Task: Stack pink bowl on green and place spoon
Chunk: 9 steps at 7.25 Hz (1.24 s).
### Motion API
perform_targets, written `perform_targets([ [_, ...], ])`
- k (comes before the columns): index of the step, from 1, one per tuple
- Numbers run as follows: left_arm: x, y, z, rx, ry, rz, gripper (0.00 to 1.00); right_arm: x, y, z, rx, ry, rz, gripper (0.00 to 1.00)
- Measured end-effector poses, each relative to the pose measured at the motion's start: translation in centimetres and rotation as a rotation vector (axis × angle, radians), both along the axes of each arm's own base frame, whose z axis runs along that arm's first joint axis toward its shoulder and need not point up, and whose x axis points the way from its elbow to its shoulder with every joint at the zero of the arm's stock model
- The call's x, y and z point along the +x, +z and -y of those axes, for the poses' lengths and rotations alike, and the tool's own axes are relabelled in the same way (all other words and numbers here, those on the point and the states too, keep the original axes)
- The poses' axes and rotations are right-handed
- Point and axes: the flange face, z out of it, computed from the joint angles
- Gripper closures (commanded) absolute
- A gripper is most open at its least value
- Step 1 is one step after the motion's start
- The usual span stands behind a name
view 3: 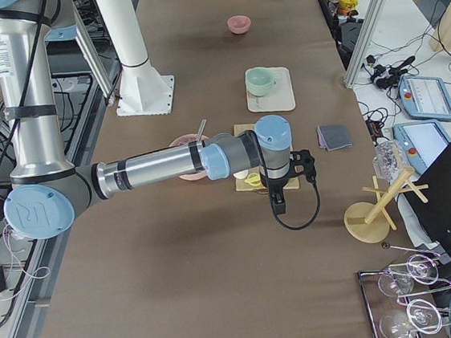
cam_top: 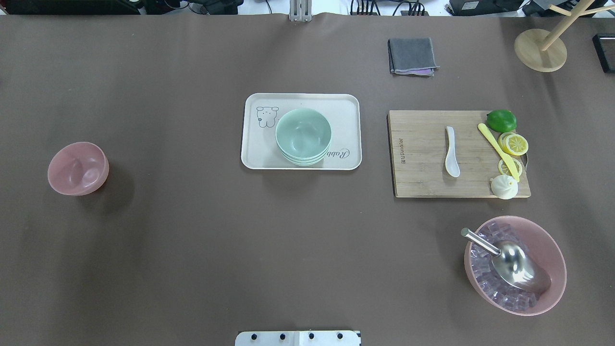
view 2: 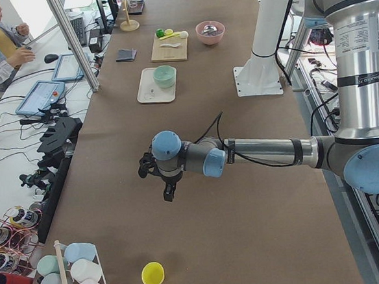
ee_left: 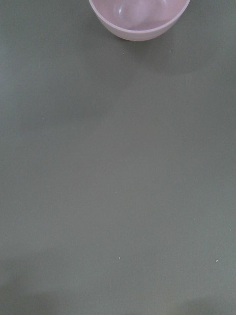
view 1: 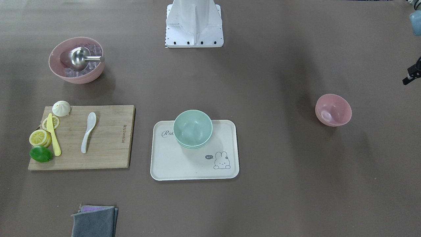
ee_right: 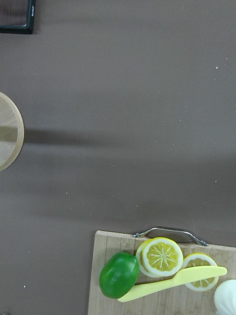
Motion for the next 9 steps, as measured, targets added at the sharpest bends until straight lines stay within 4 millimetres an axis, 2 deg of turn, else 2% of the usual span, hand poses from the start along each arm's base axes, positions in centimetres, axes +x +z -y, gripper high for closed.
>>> perform_targets([
  [9,0.19,-0.55,-0.01,0.001,0.003,-0.027,0.02,0.02,-0.23,-0.03,0.003,0.000,0.003,0.00],
])
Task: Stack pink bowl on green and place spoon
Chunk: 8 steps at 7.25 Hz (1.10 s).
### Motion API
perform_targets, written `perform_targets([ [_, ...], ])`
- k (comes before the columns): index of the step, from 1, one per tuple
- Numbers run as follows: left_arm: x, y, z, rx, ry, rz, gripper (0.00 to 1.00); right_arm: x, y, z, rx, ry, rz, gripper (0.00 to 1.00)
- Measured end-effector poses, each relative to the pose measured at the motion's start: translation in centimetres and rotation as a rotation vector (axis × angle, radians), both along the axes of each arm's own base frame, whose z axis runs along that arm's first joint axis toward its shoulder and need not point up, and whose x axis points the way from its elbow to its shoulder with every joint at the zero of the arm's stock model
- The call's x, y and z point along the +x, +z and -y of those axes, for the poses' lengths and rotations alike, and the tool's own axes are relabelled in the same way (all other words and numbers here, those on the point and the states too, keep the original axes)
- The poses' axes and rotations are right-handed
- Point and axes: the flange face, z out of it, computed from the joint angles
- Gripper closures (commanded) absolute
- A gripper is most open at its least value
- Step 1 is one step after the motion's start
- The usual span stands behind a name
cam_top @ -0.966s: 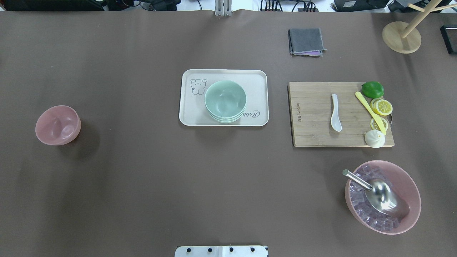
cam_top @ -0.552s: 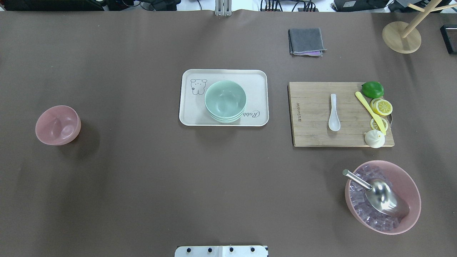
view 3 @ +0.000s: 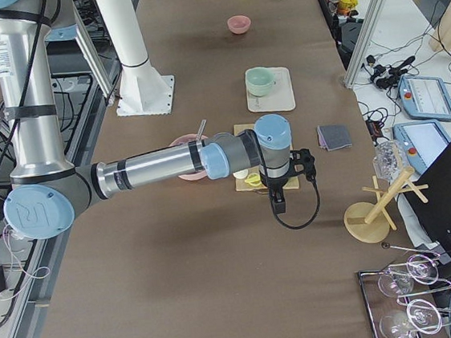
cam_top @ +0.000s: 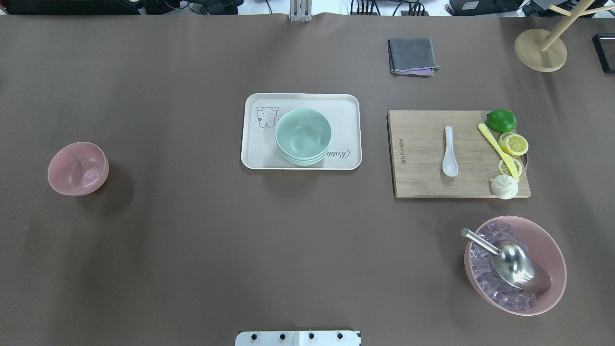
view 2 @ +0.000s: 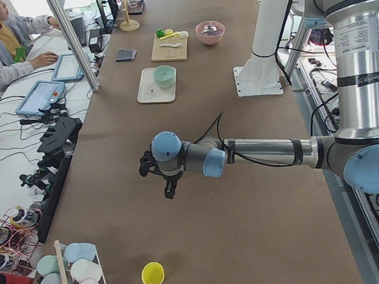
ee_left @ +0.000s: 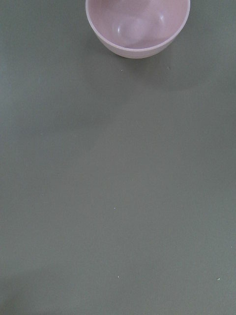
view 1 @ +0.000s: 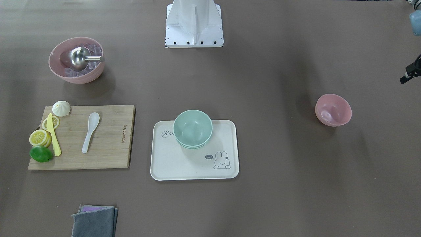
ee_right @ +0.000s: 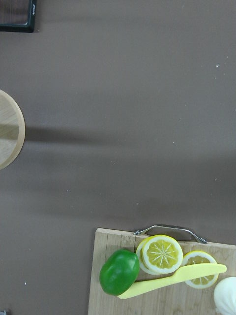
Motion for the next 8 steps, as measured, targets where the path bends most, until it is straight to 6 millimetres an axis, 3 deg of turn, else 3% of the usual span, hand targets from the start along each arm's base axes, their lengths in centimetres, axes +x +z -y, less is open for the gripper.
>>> perform_targets([
  [8,0.75,-0.33,0.76,0.135,0.003,-0.018,0.02,-0.05,-0.08,-0.02,0.001,0.000,0.003,0.00],
])
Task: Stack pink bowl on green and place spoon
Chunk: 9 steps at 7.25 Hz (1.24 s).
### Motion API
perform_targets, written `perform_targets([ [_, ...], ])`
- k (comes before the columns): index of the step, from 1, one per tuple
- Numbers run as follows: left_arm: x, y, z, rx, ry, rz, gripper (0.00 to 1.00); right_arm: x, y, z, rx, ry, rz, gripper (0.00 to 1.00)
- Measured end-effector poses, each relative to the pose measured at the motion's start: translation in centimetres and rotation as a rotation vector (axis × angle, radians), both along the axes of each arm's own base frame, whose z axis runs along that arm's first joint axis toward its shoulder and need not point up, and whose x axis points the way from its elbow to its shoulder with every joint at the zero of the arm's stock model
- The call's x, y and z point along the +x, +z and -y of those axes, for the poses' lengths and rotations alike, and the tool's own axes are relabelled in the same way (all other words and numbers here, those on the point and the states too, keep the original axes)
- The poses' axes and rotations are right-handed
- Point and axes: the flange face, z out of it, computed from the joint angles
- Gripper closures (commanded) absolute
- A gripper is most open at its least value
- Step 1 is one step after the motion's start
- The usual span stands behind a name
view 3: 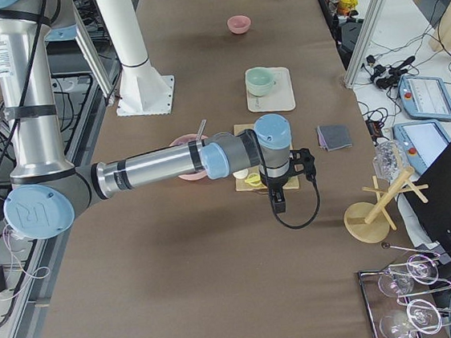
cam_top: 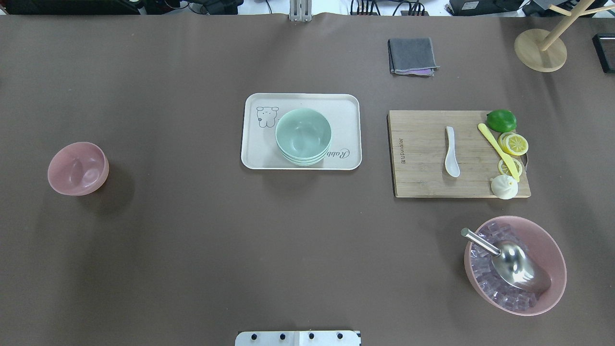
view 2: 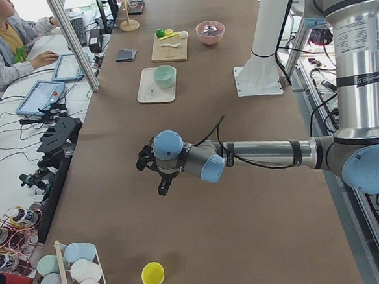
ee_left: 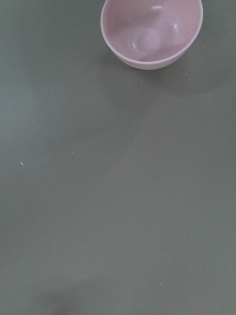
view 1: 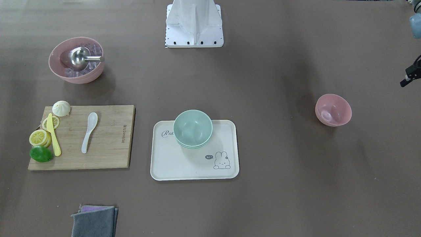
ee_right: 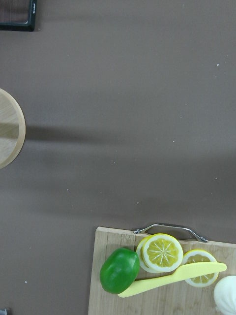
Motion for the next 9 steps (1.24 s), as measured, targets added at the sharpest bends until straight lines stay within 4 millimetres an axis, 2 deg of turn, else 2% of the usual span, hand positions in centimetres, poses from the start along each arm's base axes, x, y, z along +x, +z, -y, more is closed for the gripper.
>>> perform_targets([
  [1,1.8,-0.9,0.8,-0.025,0.001,-0.006,0.02,0.0,0.0,0.0,0.000,0.000,0.004,0.00],
  [3,8.7,-3.3,2.7,-0.088,0.009,0.021,0.02,-1.1,-0.3,0.2,0.001,-0.021,0.011,0.00],
  [4,12.1,-3.7,3.3,-0.100,0.010,0.059,0.05,-2.4,-0.6,0.4,0.001,-0.039,0.013,0.00],
  [5,14.8,-3.7,3.5,-0.108,0.019,0.081,0.15,-3.7,-1.0,0.6,-0.004,-0.052,0.015,0.00],
  [6,16.8,-3.0,3.5,-0.112,0.035,0.090,0.41,-4.7,-1.3,0.8,-0.006,-0.062,0.017,0.00],
  [7,18.0,-2.1,3.3,-0.114,0.051,0.093,0.77,-5.4,-1.6,1.0,-0.009,-0.067,0.019,0.00],
  [8,18.7,-1.4,3.2,-0.116,0.062,0.093,1.00,-6.2,-2.2,1.1,-0.011,-0.069,0.022,0.00],
  [9,18.9,-1.1,3.1,-0.117,0.068,0.092,1.00,-6.9,-2.8,1.5,-0.010,-0.071,0.026,0.00],
])
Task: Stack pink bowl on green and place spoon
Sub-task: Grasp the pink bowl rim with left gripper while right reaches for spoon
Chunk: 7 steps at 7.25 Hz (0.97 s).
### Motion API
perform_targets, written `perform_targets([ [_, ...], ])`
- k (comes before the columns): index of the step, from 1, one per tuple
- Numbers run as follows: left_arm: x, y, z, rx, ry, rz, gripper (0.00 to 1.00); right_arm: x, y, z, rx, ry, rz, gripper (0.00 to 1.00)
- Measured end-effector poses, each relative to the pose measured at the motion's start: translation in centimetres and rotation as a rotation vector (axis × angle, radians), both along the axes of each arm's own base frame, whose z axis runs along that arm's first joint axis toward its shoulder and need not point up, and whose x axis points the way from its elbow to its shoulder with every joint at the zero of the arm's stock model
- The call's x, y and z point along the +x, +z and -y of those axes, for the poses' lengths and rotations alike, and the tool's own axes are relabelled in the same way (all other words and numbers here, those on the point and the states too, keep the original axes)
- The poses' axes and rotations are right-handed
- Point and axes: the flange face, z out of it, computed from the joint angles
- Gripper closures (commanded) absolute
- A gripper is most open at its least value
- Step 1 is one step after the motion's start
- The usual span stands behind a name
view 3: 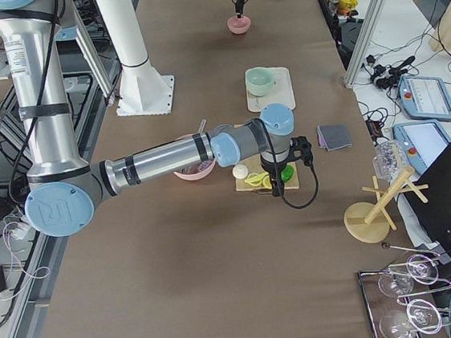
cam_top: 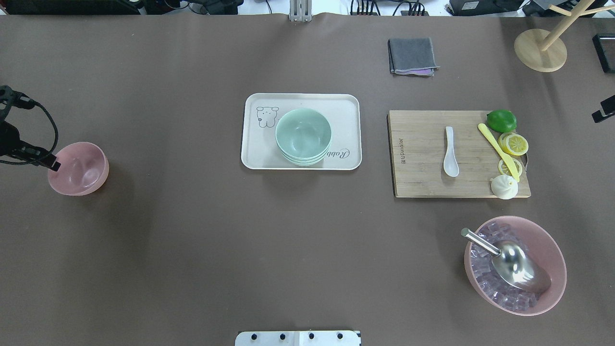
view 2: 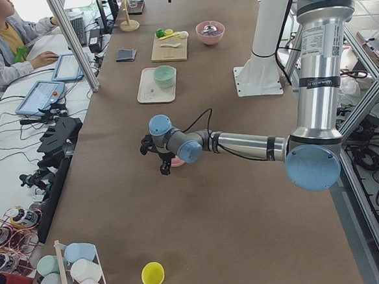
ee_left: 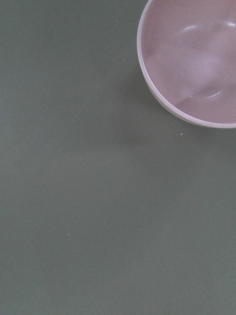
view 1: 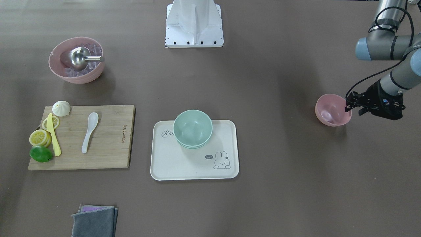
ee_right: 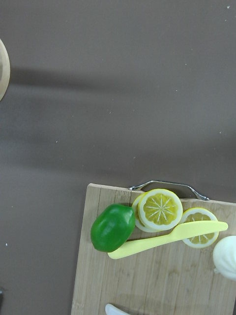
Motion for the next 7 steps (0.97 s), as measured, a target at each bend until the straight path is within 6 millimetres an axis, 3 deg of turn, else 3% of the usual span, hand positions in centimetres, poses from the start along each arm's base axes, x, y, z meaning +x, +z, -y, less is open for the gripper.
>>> perform_targets([
  [2,0.3,-0.5,0.1,0.009,0.010,-0.020,1.00,-1.7,-1.6,0.9,-0.005,0.003,0.009,0.00],
  [3,0.7,-2.0,0.1,0.011,0.031,-0.066,1.00,-2.7,-2.6,1.4,-0.013,0.009,0.015,0.00],
  [4,1.5,-5.0,0.7,0.012,0.053,-0.134,1.00,-4.1,-3.6,2.0,-0.027,0.017,0.021,0.00],
  [5,2.7,-9.8,2.4,0.011,0.036,-0.195,1.00,-6.0,-4.7,2.7,-0.047,0.023,0.025,0.00],
  [7,6.8,-23.2,6.8,-0.036,-0.044,-0.286,1.00,-11.6,-7.3,4.1,-0.096,0.029,0.025,0.00],
])
